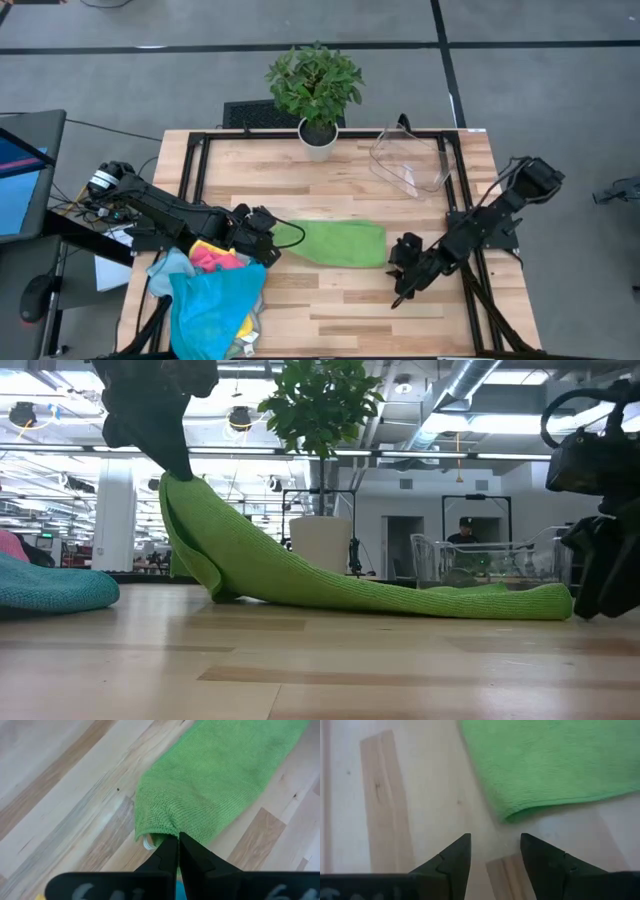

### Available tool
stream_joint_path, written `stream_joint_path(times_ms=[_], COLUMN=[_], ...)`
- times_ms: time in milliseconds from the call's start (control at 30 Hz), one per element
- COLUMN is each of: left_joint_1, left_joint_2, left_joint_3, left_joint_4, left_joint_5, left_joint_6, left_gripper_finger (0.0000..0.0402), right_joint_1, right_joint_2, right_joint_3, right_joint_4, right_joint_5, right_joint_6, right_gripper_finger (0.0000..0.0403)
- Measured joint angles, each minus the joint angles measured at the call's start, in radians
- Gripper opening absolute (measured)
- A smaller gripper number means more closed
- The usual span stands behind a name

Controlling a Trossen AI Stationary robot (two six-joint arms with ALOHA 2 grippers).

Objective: Fold microfiber towels
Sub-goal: Fold the green microfiber towel

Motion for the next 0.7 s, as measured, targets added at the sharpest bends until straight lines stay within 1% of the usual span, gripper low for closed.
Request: stream_joint_path(times_ms=[200, 400, 500, 700], left_joint_1=[0.000, 0.000, 0.000, 0.001], left_joint_2=[0.000, 0.000, 0.000, 0.000], left_joint_3=[0.000, 0.000, 0.000, 0.000], left_joint_4=[0.000, 0.000, 0.000, 0.000], left_joint_5=[0.000, -0.001, -0.012, -0.013], left_joint_6=[0.000, 0.006, 0.007, 0.012], left_gripper_finger=[0.0000, 0.0000, 0.0000, 0.0000], right_joint_1=[-0.003, -0.020, -0.033, -0.074], right_joint_2=[0.073, 0.088, 0.089, 0.089], right_joint_3=[0.006, 0.005, 0.003, 0.003], right_joint_4=[0.064, 0.084, 0.100, 0.098], right_joint_5=[0.038, 0.062, 0.063, 0.063], right_joint_6=[-0.046, -0.087, -0.149, -0.191], right_gripper_finger=[0.0193, 0.0180, 0.0160, 0.0104])
